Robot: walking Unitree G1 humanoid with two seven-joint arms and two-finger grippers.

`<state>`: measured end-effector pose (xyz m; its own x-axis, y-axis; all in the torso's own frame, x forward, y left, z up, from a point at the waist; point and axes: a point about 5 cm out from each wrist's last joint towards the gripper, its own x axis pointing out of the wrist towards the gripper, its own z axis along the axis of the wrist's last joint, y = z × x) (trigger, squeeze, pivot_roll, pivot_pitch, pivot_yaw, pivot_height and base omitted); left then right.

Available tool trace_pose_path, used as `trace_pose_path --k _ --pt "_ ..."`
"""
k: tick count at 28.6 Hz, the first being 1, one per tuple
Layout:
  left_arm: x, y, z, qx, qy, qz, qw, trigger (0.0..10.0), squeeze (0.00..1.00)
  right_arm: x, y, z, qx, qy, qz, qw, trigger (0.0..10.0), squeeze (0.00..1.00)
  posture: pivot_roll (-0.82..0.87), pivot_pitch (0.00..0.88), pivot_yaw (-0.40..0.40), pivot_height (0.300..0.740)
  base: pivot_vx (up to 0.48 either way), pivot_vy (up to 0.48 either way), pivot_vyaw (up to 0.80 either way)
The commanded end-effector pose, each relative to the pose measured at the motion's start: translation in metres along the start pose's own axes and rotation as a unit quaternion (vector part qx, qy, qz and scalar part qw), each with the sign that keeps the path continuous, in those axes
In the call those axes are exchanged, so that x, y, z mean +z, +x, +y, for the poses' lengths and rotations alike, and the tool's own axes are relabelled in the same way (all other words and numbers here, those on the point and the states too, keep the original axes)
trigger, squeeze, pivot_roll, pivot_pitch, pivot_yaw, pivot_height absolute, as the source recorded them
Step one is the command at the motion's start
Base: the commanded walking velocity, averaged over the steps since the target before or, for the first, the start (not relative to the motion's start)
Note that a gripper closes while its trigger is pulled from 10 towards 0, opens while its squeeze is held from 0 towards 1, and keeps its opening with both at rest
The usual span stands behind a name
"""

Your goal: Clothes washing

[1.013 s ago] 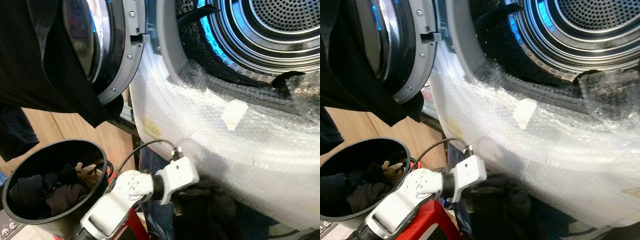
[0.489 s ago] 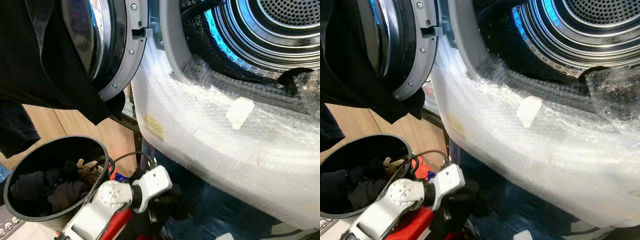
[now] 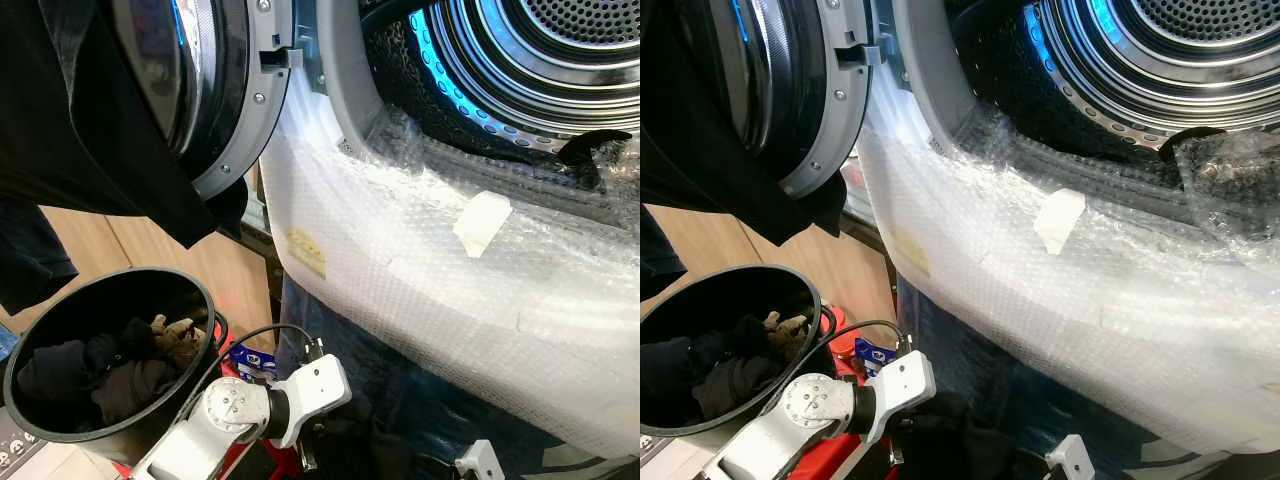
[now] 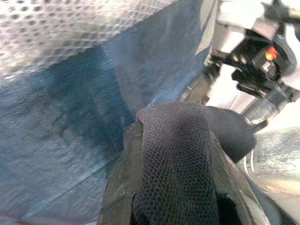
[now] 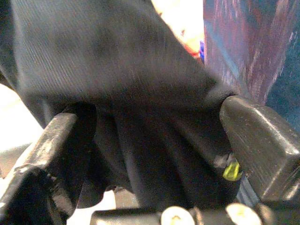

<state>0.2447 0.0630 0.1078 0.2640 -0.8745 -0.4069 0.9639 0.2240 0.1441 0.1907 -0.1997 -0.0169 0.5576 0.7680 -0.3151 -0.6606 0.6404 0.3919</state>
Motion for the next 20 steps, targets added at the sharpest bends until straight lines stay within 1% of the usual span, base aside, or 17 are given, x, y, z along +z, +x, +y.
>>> trace_pose_path --k 1,2,4,6,7,8,12,15,20 --pt "0.005 0.003 -0.005 -0.015 0.013 -0.008 1.0 0.0 0.0 0.01 -0.006 -0.002 0.002 -0.003 -0.022 1.0 10.0 1.0 0.03 0.101 0.004 0.74 0.0 0.0 0.0" --pt "0.005 0.004 -0.005 -0.016 0.013 -0.008 1.0 0.0 0.0 0.011 -0.006 -0.001 0.005 -0.005 -0.024 1.0 10.0 1.0 0.03 0.1 0.004 0.74 0.0 0.0 0.0" --pt "0.007 0.008 -0.006 -0.02 0.021 -0.01 1.0 0.0 0.0 0.012 -0.005 0.005 0.032 -0.013 -0.011 0.999 10.0 1.0 0.03 0.098 0.006 0.74 0.0 0.0 0.0" --pt "0.014 0.016 -0.007 -0.035 0.038 -0.015 0.999 0.0 0.0 0.018 0.006 0.013 0.06 -0.017 -0.015 0.998 10.0 1.0 0.02 0.094 0.006 0.74 0.0 0.0 0.0" --pt "0.014 0.016 -0.007 -0.035 0.038 -0.015 0.999 0.0 0.0 0.018 0.006 0.013 0.06 -0.017 -0.015 0.998 10.0 1.0 0.02 0.094 0.006 0.74 0.0 0.0 0.0" --pt "0.02 0.022 -0.008 -0.042 0.044 -0.026 0.998 0.0 0.0 0.02 0.014 0.02 0.082 -0.021 -0.011 0.996 10.0 1.0 0.02 0.09 0.007 0.74 0.0 0.0 0.0" --pt "0.025 0.028 -0.011 -0.051 0.056 -0.031 0.997 0.0 0.0 0.021 0.024 0.03 0.11 -0.026 -0.007 0.994 10.0 1.0 0.02 0.083 0.007 0.74 0.0 0.0 0.0" --pt "0.026 0.031 -0.014 -0.057 0.058 -0.035 0.996 0.0 0.0 0.022 0.03 0.039 0.134 -0.031 0.0 0.99 10.0 1.0 0.02 0.083 0.008 0.74 0.0 0.0 0.0" --pt "0.026 0.032 -0.014 -0.054 0.059 -0.038 0.996 0.0 0.0 0.02 0.034 0.045 0.148 -0.034 0.012 0.988 10.0 1.0 0.02 0.075 0.004 0.74 0.0 0.0 0.0"
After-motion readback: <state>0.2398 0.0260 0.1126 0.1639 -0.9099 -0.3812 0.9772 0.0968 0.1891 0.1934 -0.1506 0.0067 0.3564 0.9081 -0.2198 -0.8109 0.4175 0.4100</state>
